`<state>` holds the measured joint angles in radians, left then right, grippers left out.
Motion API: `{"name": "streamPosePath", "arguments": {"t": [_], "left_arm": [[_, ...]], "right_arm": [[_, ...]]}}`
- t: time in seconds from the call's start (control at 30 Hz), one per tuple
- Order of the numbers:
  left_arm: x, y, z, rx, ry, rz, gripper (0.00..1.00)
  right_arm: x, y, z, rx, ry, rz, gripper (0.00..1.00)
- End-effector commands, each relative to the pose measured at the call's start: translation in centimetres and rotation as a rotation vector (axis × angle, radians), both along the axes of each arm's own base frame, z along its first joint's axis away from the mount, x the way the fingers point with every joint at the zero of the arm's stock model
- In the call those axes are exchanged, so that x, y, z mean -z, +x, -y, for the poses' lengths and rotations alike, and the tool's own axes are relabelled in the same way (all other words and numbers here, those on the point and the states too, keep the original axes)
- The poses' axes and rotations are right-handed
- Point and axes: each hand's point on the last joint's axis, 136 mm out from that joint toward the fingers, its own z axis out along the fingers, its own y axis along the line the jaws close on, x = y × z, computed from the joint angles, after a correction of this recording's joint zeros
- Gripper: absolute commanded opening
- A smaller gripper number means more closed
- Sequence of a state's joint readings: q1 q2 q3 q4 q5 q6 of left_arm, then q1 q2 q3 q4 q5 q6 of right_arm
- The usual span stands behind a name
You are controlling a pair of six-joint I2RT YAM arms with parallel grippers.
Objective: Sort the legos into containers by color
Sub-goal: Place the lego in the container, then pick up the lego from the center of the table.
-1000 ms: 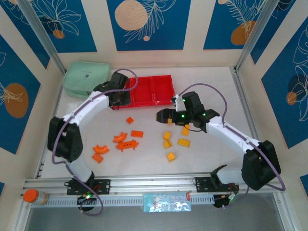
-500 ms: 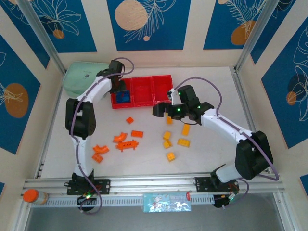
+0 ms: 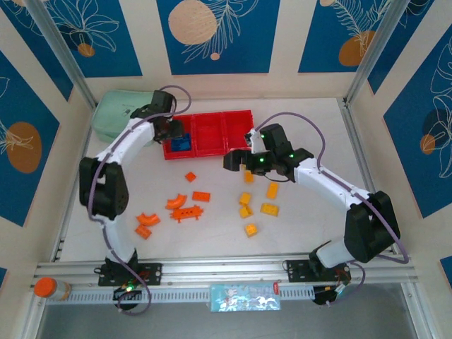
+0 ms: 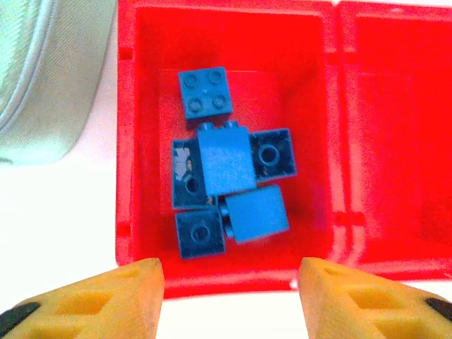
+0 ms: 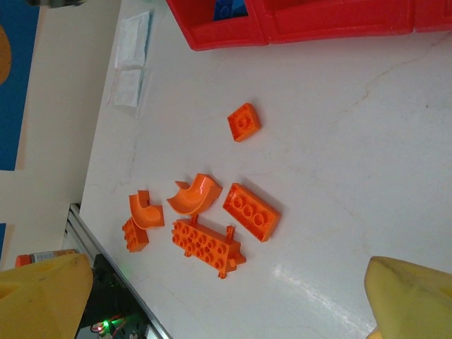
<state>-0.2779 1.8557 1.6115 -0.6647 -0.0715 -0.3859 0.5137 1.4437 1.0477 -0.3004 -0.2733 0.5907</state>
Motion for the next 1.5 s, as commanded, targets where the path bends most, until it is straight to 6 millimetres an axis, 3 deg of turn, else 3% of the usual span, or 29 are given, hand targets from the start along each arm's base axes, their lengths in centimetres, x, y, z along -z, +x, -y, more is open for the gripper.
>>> {"name": "streamPosePath", "arguments": {"t": [0.0,0.2,0.37,0.6,0.73,1.03,1.47], "left_arm": [[-2.0,-2.3,1.5,0.027,-0.101,0.037,0.56],[-1.1,-7.3,2.4,0.022,-0.147,0.012,0.62],[1.2,-11.3,3.6,0.016,-0.161,-0.032,0.67],[5.0,-14.1,5.3,-0.017,-0.138,-0.092,0.77],[7.3,-13.9,5.6,-0.058,-0.092,-0.118,0.77],[11.1,-11.5,5.7,-0.147,-0.022,-0.143,0.76],[12.3,-8.8,6.2,-0.168,0.029,-0.123,0.68]], "right_arm": [[1.1,-1.7,0.2,-0.036,-0.022,-0.021,0.99],[2.6,-3.0,0.2,-0.081,-0.053,0.007,0.99],[4.0,-3.9,-0.5,-0.136,-0.049,0.056,0.99],[5.5,-4.5,-1.6,-0.227,-0.042,0.140,0.99],[5.9,-4.0,-1.3,-0.233,-0.061,0.210,0.99],[7.1,-3.5,-0.6,-0.213,-0.076,0.239,0.99],[7.8,-3.2,-0.5,-0.202,-0.086,0.241,0.99]]}}
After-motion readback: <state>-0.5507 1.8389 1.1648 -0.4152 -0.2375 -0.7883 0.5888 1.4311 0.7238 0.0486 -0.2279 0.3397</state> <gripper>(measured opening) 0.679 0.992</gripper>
